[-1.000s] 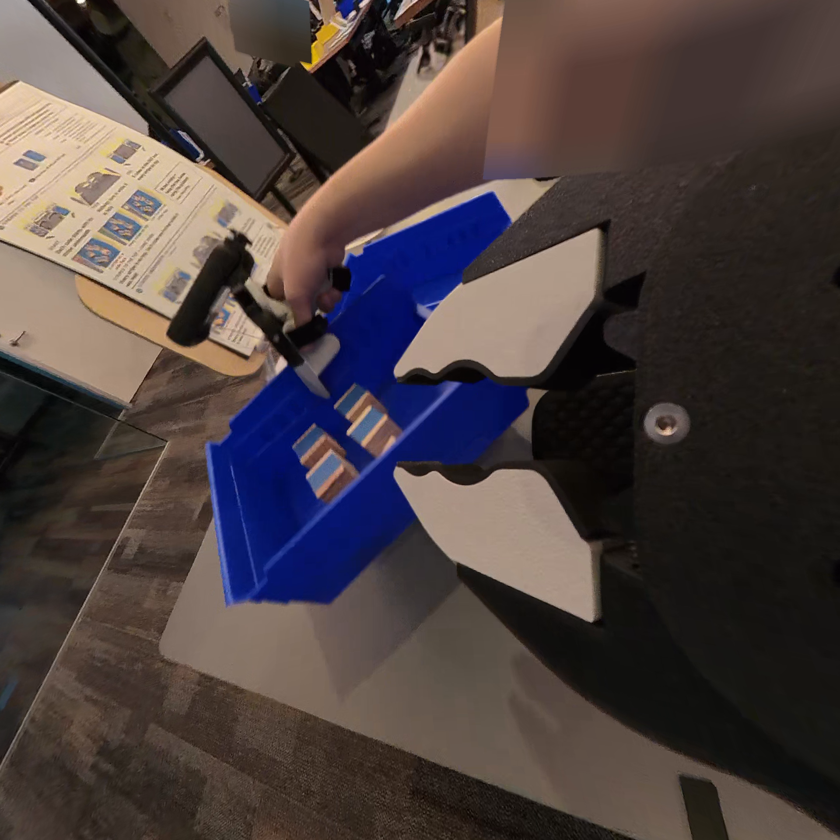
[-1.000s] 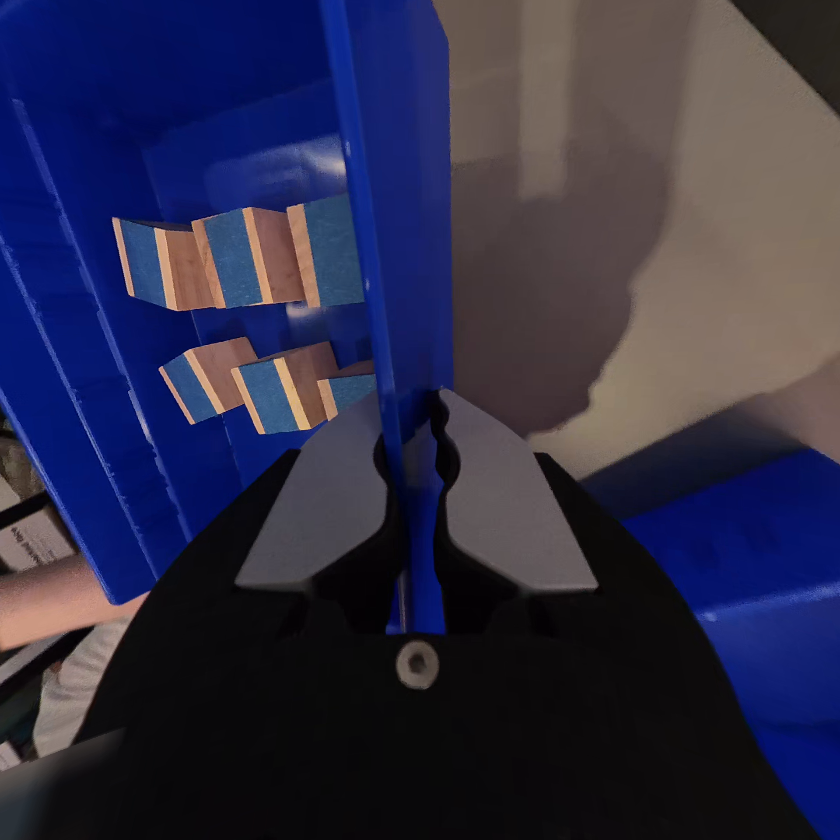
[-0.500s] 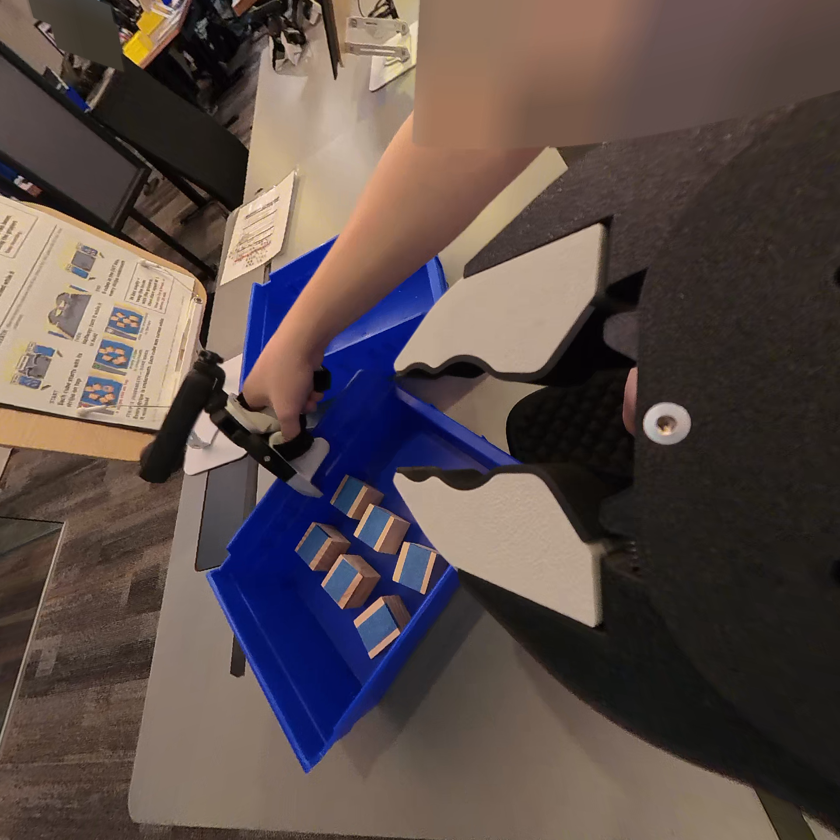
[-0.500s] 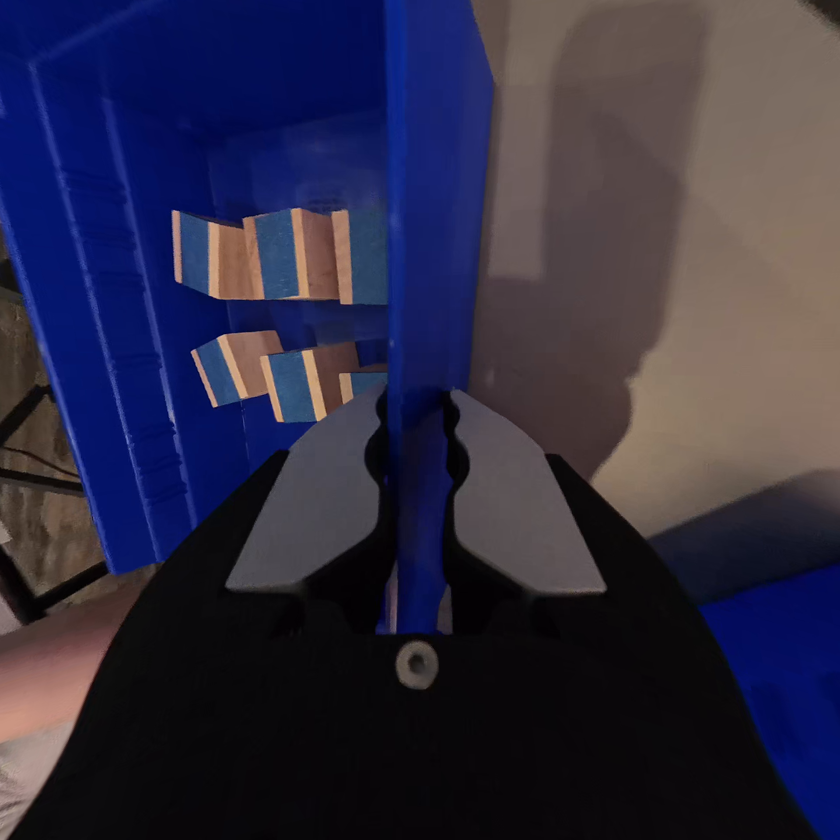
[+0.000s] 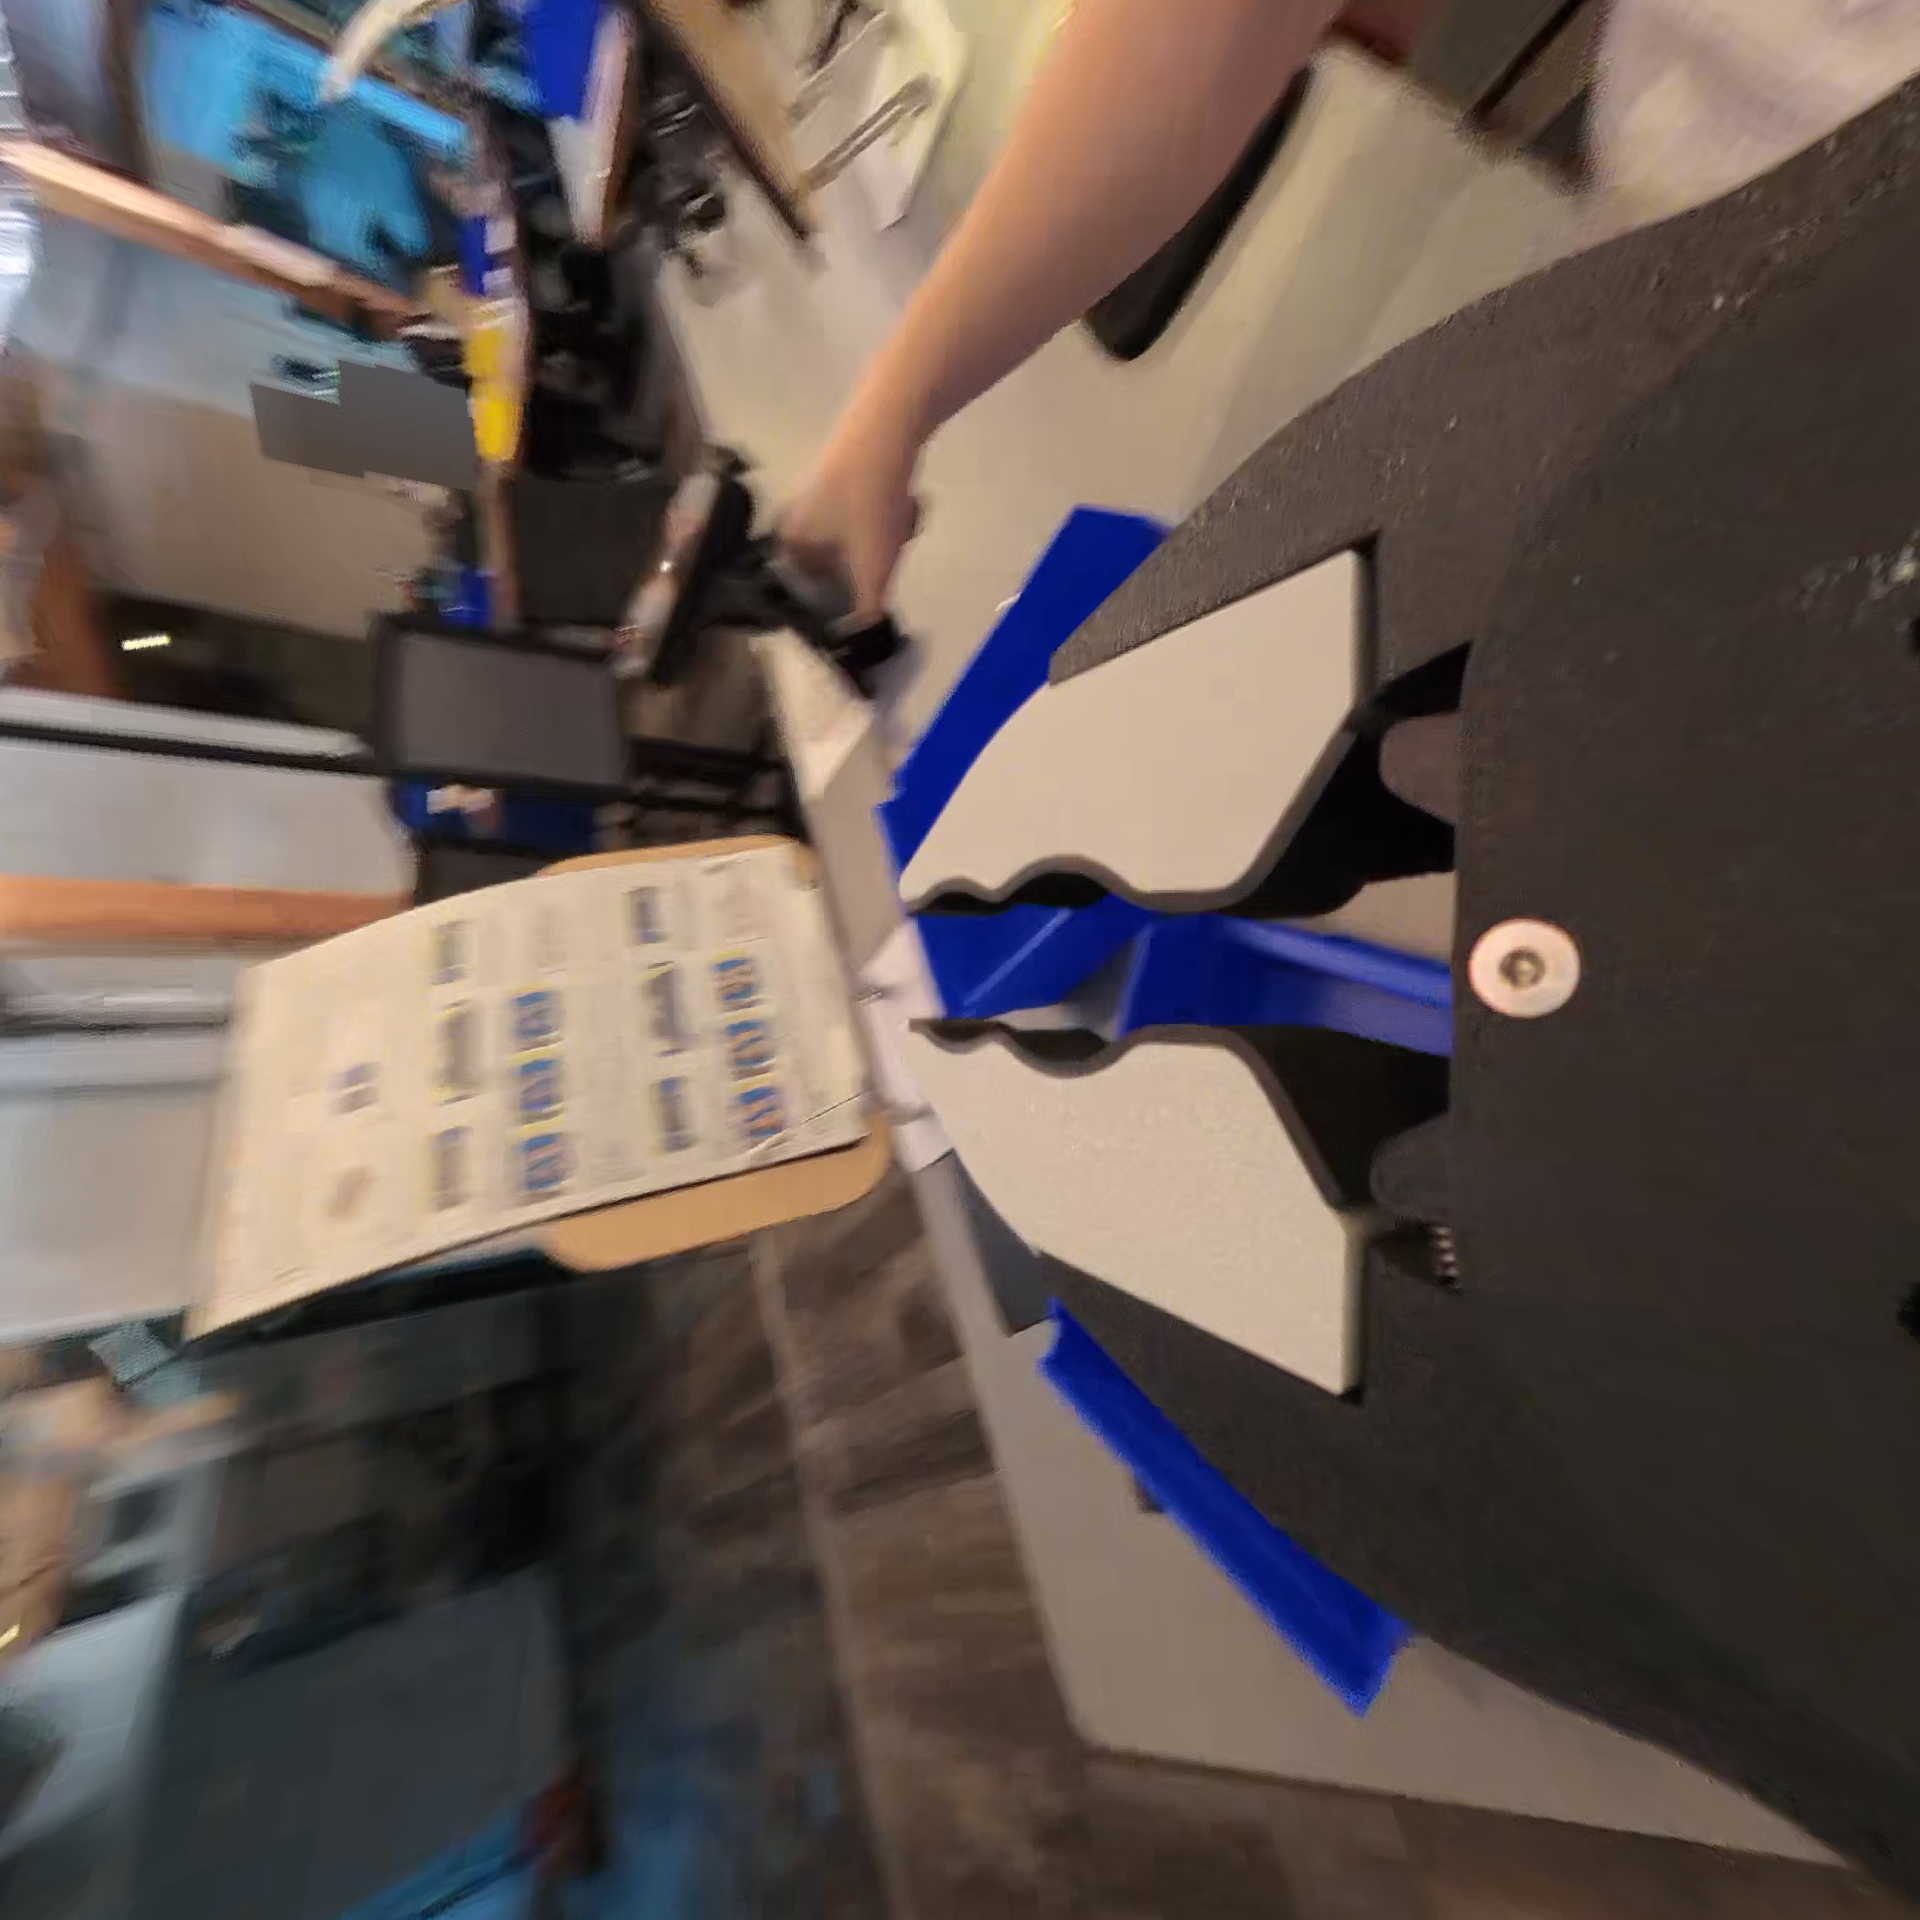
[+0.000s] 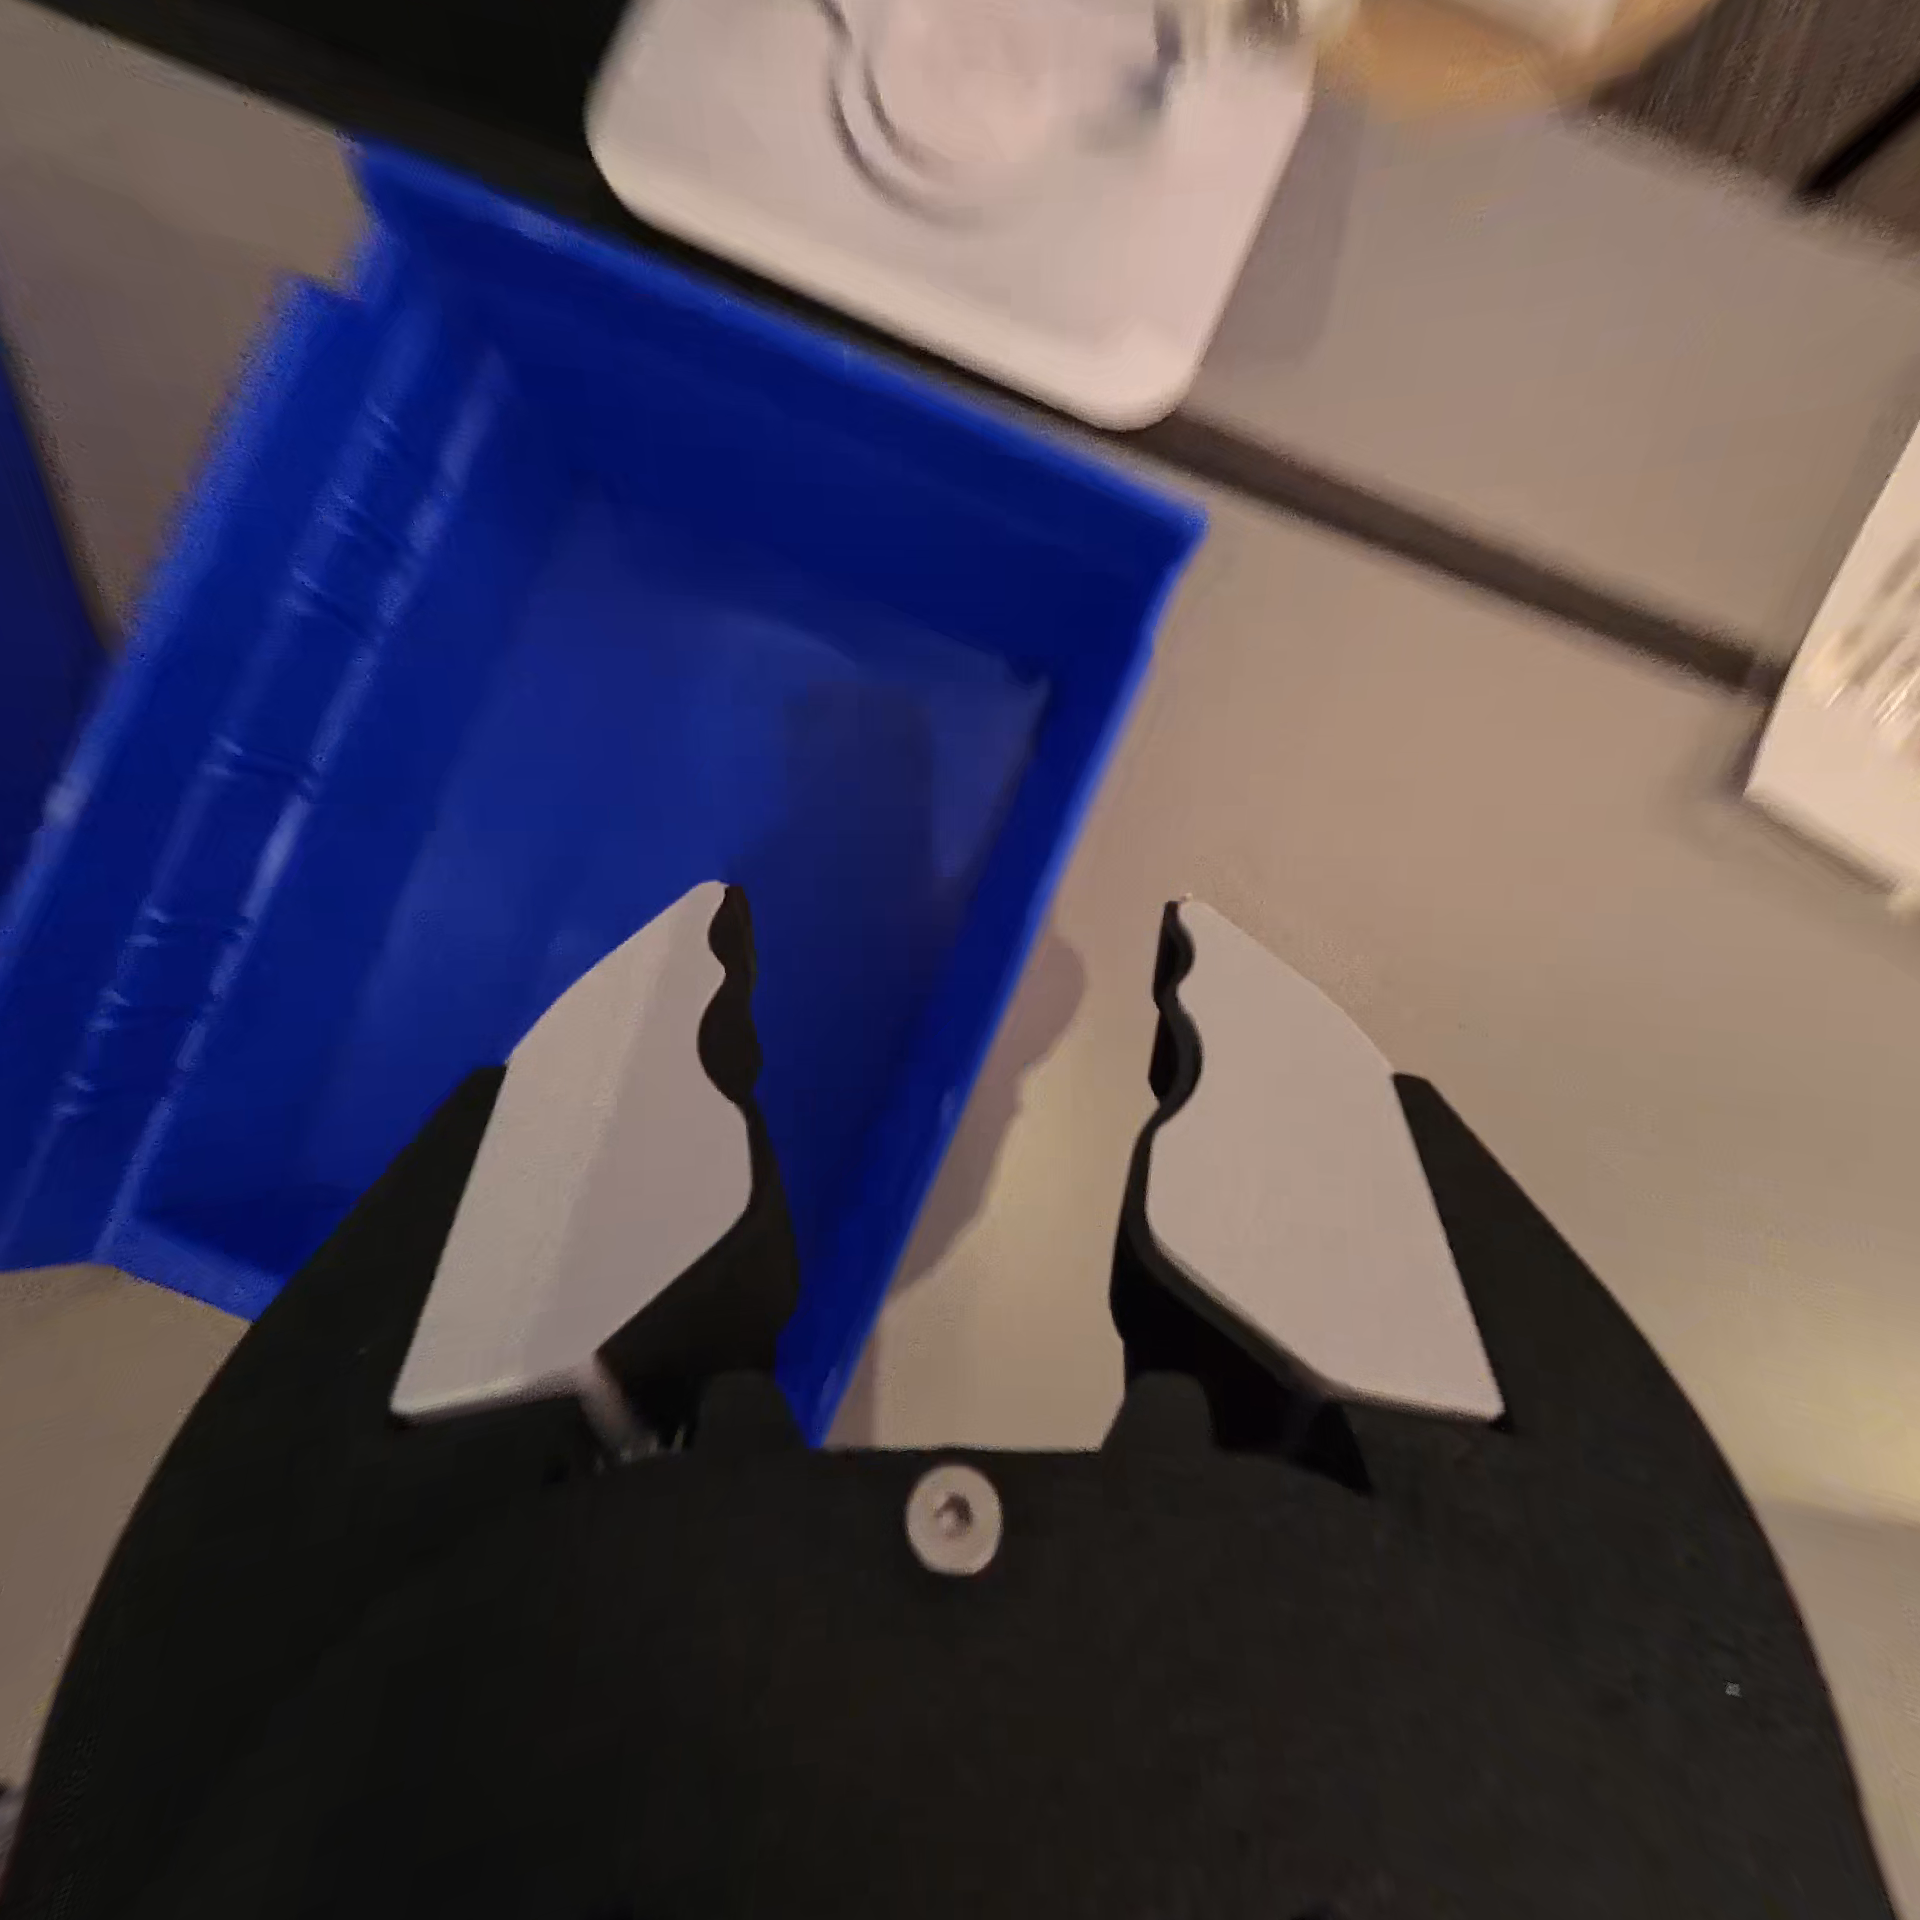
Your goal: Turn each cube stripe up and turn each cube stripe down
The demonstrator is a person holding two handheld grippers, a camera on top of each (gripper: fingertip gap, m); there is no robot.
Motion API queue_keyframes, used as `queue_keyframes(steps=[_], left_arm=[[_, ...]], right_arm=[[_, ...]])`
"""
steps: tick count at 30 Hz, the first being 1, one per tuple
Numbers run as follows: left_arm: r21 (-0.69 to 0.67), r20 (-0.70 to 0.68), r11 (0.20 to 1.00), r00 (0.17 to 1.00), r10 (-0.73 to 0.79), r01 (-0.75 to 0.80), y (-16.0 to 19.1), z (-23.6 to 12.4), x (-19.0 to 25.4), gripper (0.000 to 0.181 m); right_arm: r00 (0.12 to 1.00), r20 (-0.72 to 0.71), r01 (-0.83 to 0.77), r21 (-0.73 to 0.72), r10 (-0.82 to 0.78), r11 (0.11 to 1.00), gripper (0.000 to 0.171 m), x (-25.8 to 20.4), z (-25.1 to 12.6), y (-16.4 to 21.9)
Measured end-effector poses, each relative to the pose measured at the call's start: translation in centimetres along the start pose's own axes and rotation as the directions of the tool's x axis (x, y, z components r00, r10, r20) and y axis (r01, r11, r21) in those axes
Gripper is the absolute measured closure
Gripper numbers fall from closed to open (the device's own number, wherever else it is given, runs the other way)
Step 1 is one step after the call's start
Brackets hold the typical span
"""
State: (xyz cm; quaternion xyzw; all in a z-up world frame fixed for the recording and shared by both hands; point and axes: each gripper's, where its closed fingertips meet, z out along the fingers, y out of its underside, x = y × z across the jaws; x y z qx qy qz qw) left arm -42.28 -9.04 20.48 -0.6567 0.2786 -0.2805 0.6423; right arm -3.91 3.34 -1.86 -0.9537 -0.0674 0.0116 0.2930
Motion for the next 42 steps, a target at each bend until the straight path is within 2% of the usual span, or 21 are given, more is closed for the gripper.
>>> queue_keyframes(steps=[1, 2, 5, 7, 9, 13, 19, 25, 29, 33, 38, 42], left_arm=[[0.072, 0.038, 0.997, 0.999, 0.010, -0.013, -0.7, 0.0, 0.1, 0.172], [0.088, 0.055, 0.996, 0.998, 0.026, -0.031, -0.9, 0.2, 0.4, 0.178], [-0.033, 0.035, 0.999, 0.999, 0.038, -0.037, 0.7, 1.7, 1.6, 0.178], [-0.103, -0.022, 0.992, 0.998, 0.066, -0.068, 1.6, 3.1, 2.6, 0.173], [-0.129, -0.056, 0.987, 0.995, 0.085, -0.092, 2.0, 4.6, 3.2, 0.180], [-0.179, -0.149, 0.978, 0.986, 0.077, -0.104, 3.0, 7.7, 4.9, 0.181], [-0.233, -0.211, 0.960, 0.971, 0.108, -0.157, 4.3, 10.4, 6.8, 0.181], [-0.248, -0.238, 0.954, 0.965, 0.110, -0.170, 4.8, 11.6, 6.9, 0.181], [-0.301, -0.189, 0.943, 0.978, 0.085, -0.140, 5.7, 12.4, 5.0, 0.181], [-0.357, -0.063, 0.931, 0.997, 0.052, -0.071, 6.6, 12.2, 1.1, 0.181], [-0.421, 0.115, 0.906, 0.993, 0.009, 0.040, 8.2, 10.5, -3.9, 0.178], [-0.482, 0.308, 0.863, 0.951, 0.005, 0.151, 10.2, 7.5, -8.7, 0.172]], right_arm=[[1.000, 0.004, -0.028, -0.052, 0.028, 0.998, 0.096, 0.8, 0.9, 1.8], [0.999, -0.005, -0.039, -0.094, 0.039, 0.995, 0.096, 1.4, 1.9, 3.2], [0.999, 0.018, -0.022, -0.183, 0.026, 0.983, 0.095, 0.8, 4.8, 5.9], [0.998, 0.043, 0.051, -0.274, -0.041, 0.960, 0.122, 0.1, 6.2, 7.4], [0.997, 0.065, 0.057, -0.336, -0.037, 0.940, 0.136, -0.1, 6.7, 7.9], [0.995, 0.098, 0.016, -0.330, 0.017, 0.944, 0.163, 2.5, 7.2, 7.1], [0.993, 0.080, -0.058, -0.357, 0.092, 0.932, 0.165, 12.1, 6.2, 8.9], [0.985, -0.007, -0.161, -0.367, 0.170, 0.916, 0.164, 23.6, 3.2, 14.0], [0.961, -0.068, -0.276, -0.342, 0.269, 0.898, 0.164, 29.6, 1.1, 17.5], [0.938, -0.100, -0.346, -0.317, 0.331, 0.883, 0.165, 33.4, -0.5, 20.0], [0.941, -0.093, -0.337, -0.284, 0.325, 0.897, 0.164, 34.8, -1.1, 21.0], [0.961, -0.112, -0.276, -0.258, 0.255, 0.926, 0.160, 35.0, -1.1, 20.9]])
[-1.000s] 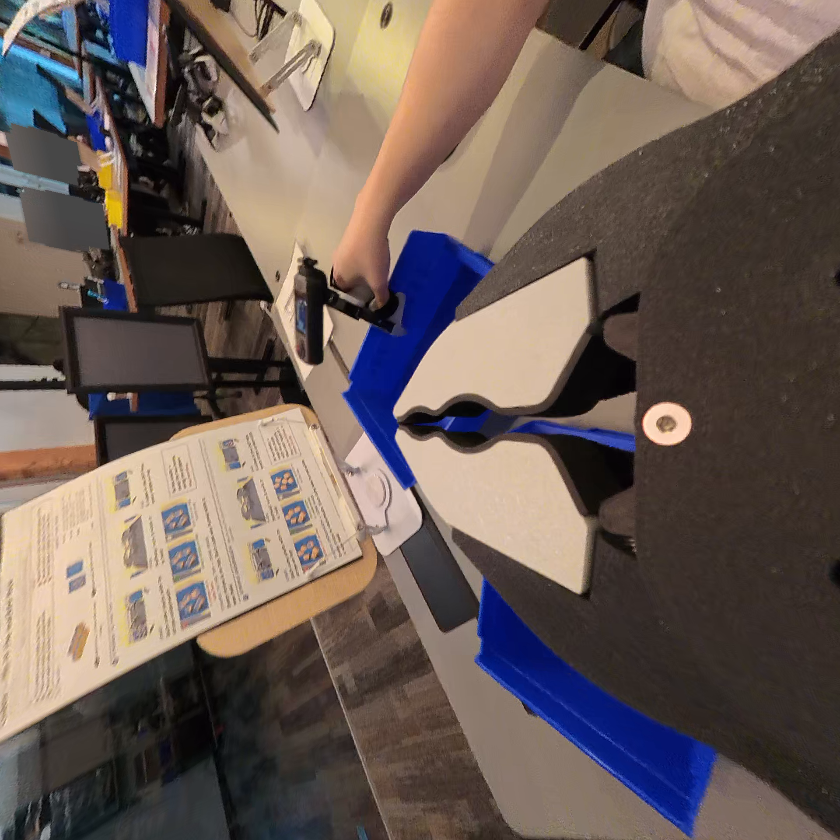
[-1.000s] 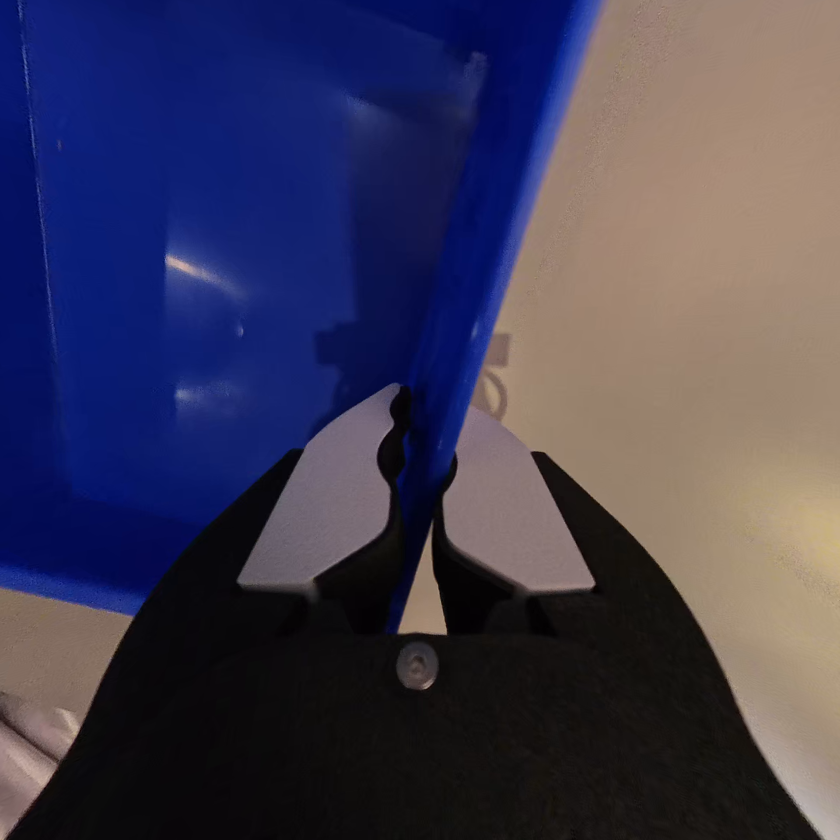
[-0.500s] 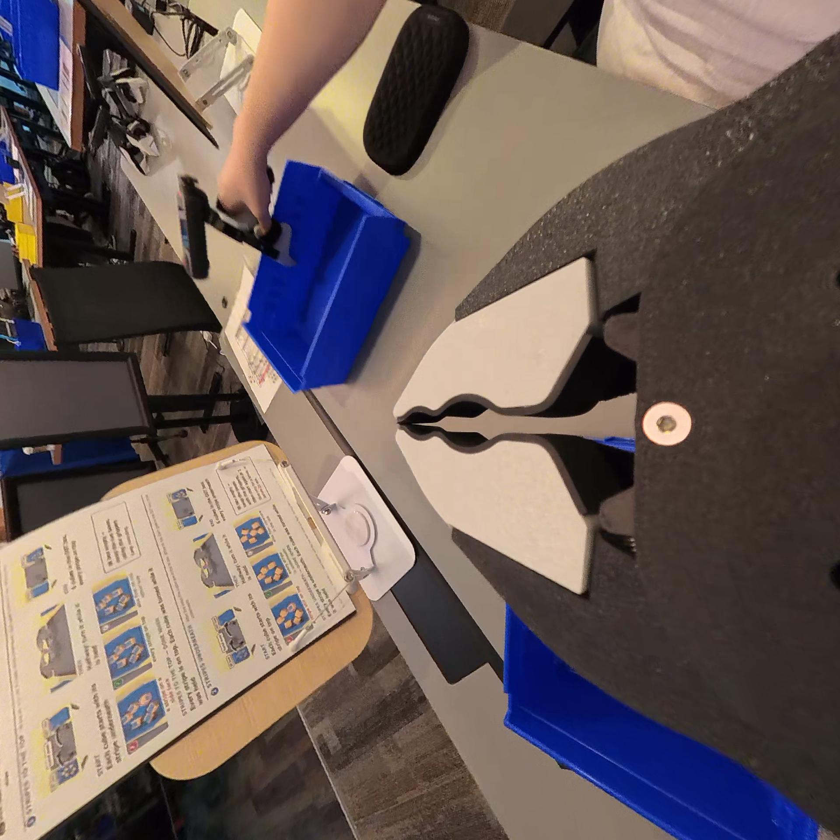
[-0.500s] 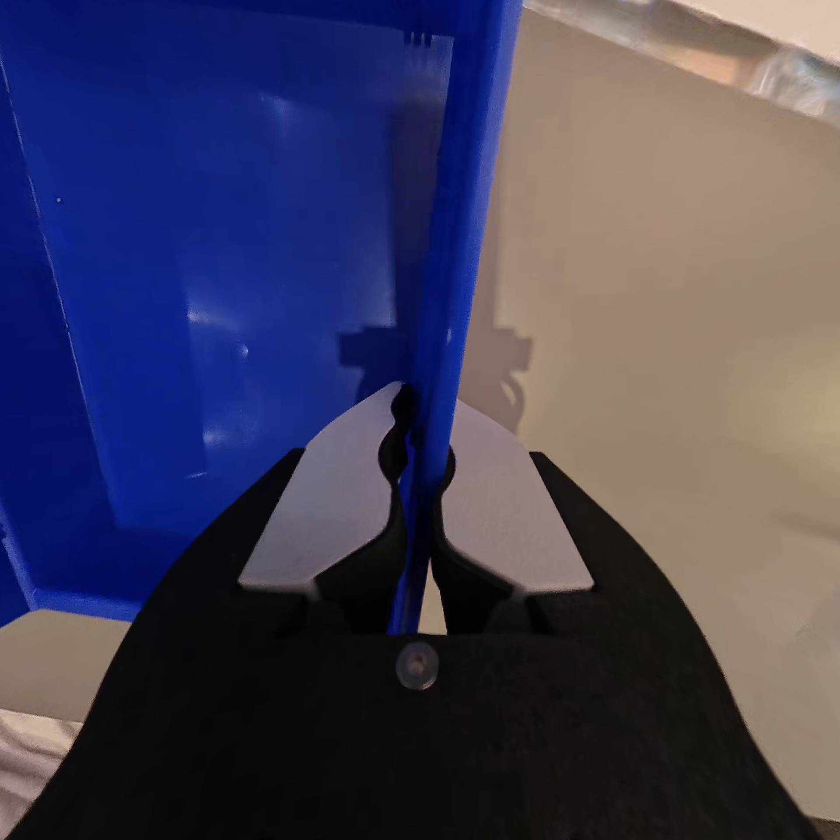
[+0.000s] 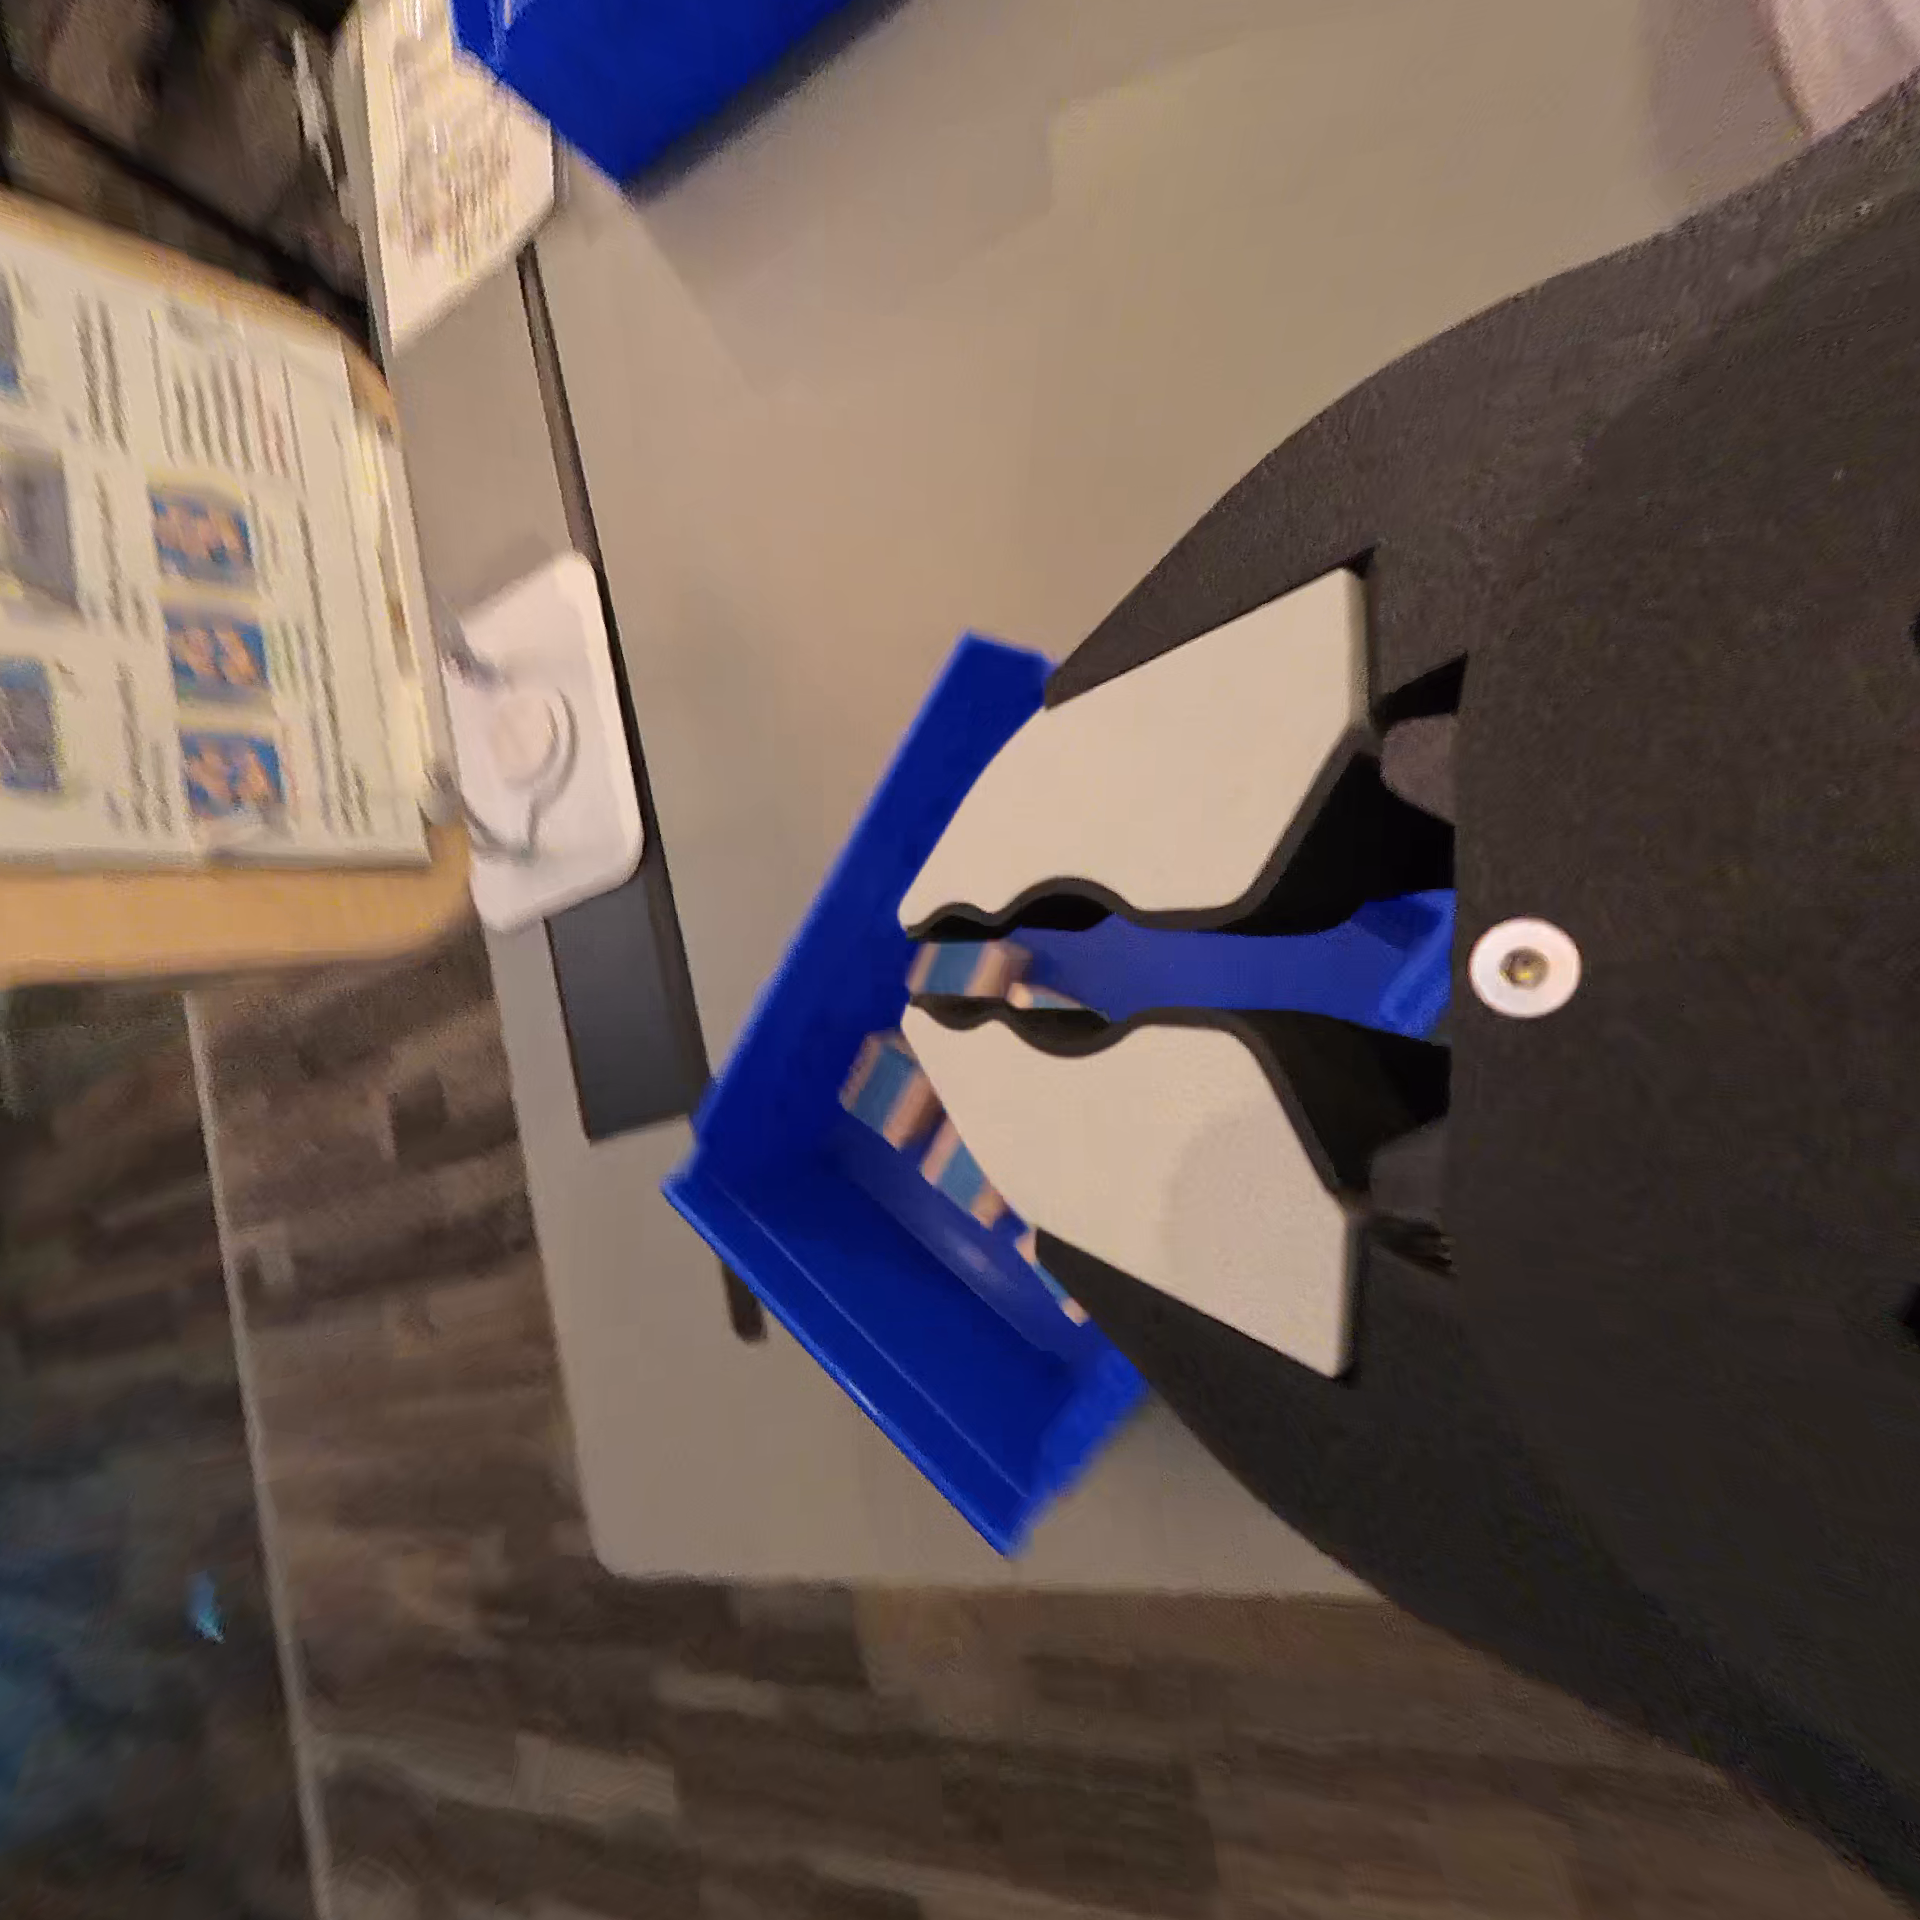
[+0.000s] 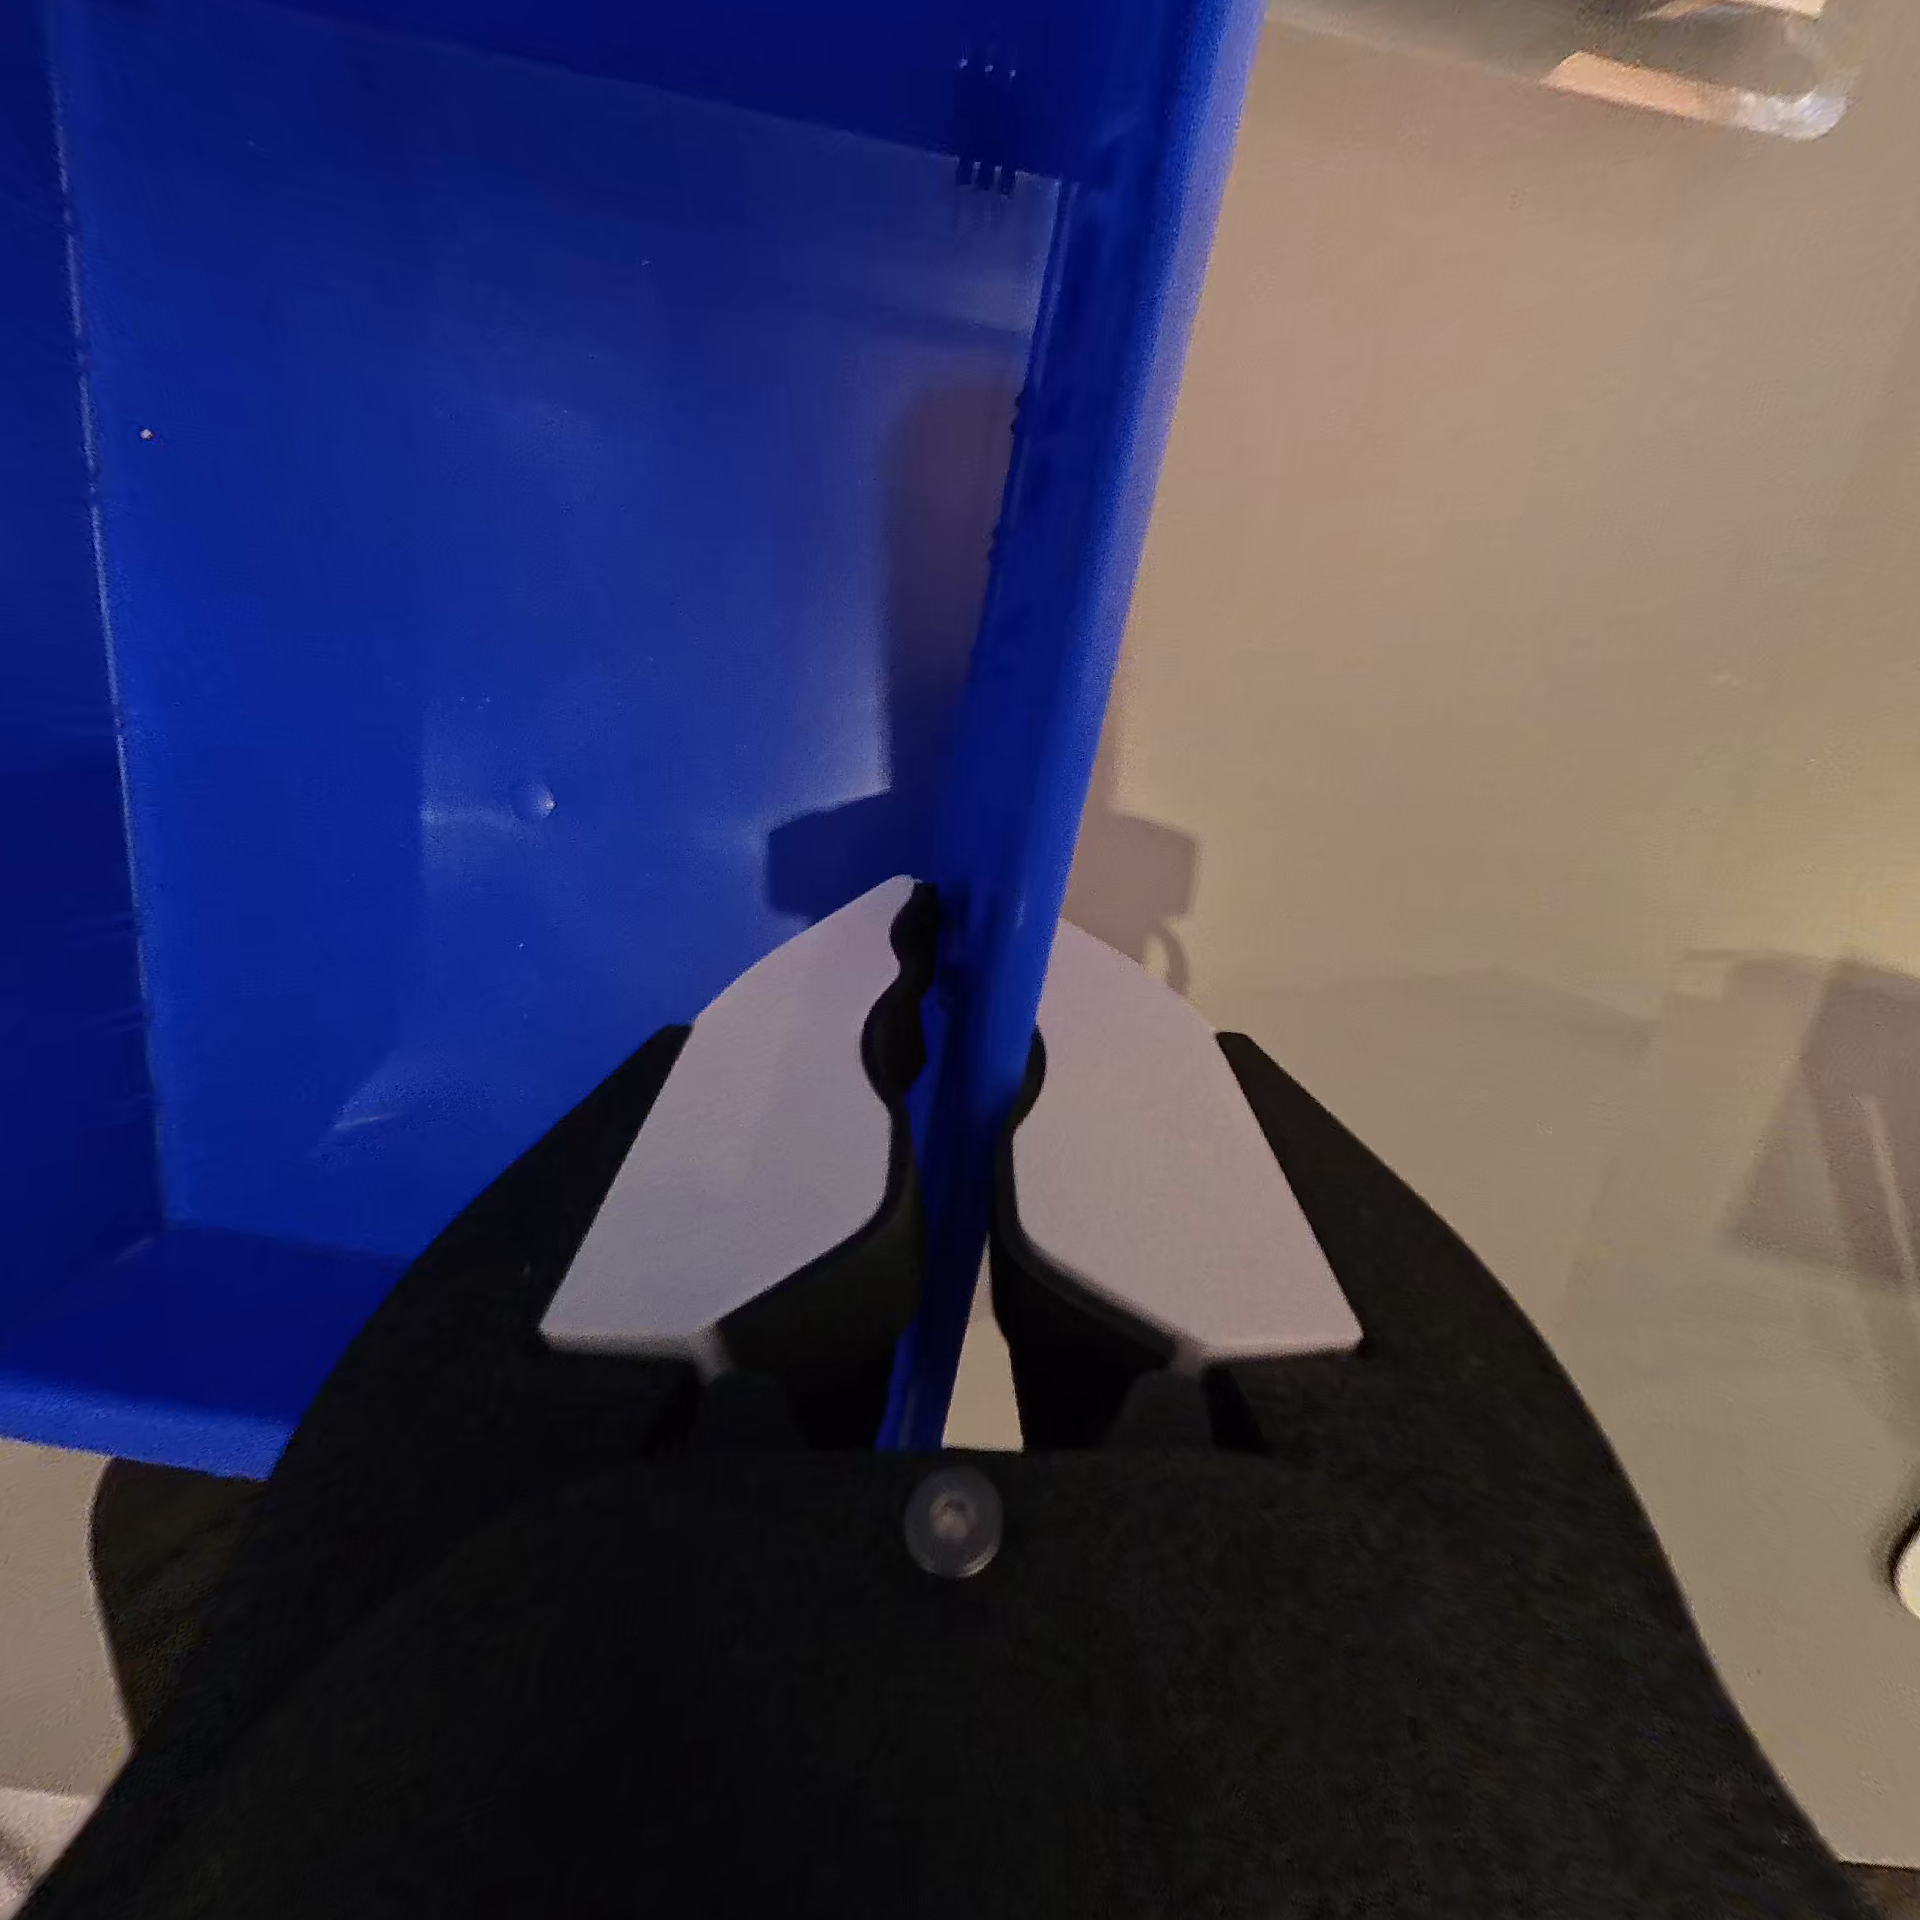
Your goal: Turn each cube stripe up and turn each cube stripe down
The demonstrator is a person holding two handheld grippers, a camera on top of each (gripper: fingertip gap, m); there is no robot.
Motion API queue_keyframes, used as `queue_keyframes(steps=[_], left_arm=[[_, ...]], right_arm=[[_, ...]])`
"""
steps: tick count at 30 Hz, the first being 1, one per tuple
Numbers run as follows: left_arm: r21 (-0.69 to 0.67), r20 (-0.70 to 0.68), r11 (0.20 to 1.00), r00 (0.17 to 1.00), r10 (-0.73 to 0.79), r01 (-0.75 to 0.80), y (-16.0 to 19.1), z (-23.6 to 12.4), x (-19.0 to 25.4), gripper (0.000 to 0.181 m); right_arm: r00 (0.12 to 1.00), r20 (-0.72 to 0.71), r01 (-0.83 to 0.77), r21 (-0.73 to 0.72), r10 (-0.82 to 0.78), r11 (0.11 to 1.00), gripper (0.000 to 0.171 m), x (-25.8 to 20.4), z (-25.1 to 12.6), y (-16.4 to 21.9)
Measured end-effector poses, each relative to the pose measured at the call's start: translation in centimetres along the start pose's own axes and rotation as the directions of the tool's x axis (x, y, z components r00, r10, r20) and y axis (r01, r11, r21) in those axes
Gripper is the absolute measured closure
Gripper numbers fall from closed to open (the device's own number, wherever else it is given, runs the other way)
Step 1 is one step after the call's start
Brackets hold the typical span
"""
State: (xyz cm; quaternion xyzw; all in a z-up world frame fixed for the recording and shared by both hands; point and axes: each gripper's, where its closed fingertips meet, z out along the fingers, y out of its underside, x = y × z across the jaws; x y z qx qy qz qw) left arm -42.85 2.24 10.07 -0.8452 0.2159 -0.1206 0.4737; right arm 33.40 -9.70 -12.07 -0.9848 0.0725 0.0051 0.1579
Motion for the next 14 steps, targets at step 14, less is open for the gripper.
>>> queue_keyframes(steps=[14], left_arm=[[-0.365, 0.009, 0.737, 0.794, -0.608, 0.569, 11.3, 4.2, -9.1, 0.151]], right_arm=[[0.984, -0.157, 0.159, 0.537, -0.088, 0.828, 0.132, -5.8, -12.3, -7.1]])
